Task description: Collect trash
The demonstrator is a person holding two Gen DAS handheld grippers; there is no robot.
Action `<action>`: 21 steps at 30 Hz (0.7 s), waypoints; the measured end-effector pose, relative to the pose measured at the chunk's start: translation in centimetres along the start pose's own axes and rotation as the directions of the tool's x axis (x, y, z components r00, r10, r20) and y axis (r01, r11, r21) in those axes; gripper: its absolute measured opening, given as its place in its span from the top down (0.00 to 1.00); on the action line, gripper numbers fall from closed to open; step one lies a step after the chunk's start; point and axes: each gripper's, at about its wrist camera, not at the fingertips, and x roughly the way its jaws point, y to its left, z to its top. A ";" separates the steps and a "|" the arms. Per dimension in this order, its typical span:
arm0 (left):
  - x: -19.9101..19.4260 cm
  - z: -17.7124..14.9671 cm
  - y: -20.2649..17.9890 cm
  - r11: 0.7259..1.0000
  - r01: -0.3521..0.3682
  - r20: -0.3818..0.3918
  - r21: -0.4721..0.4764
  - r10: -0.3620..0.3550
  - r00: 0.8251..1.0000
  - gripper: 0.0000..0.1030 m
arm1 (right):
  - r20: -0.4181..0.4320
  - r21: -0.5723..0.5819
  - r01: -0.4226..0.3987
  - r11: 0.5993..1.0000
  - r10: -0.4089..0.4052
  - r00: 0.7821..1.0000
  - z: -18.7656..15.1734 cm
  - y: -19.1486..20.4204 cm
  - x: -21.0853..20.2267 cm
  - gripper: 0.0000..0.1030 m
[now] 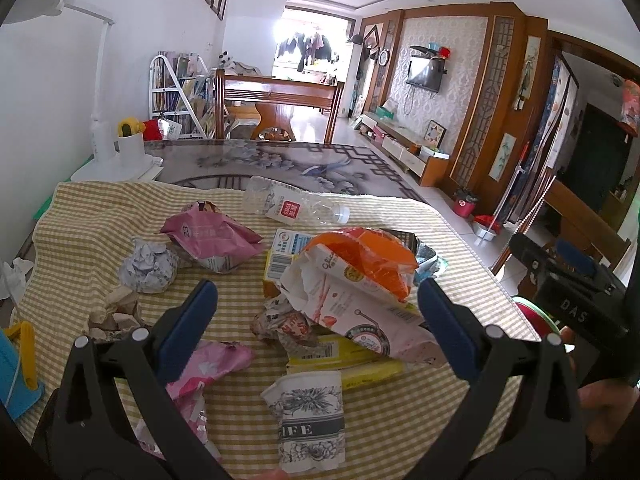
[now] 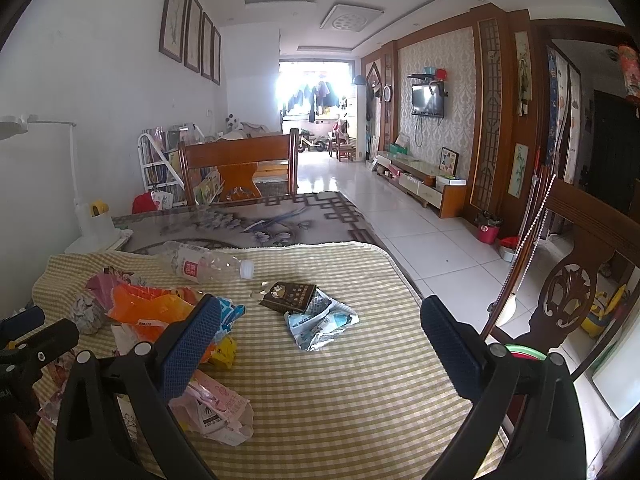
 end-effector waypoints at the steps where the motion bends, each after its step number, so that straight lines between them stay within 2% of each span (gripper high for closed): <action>1: -0.1 0.0 0.2 1.000 0.002 0.003 -0.002 -0.002 1.000 0.05 | -0.001 0.000 0.000 1.000 0.000 1.000 0.0 0.0 0.0 0.07; 21: 0.2 -0.5 0.2 1.000 -0.010 -0.021 0.003 0.010 1.000 0.05 | -0.021 -0.002 -0.004 1.000 0.004 1.000 -0.5 -0.2 0.0 0.07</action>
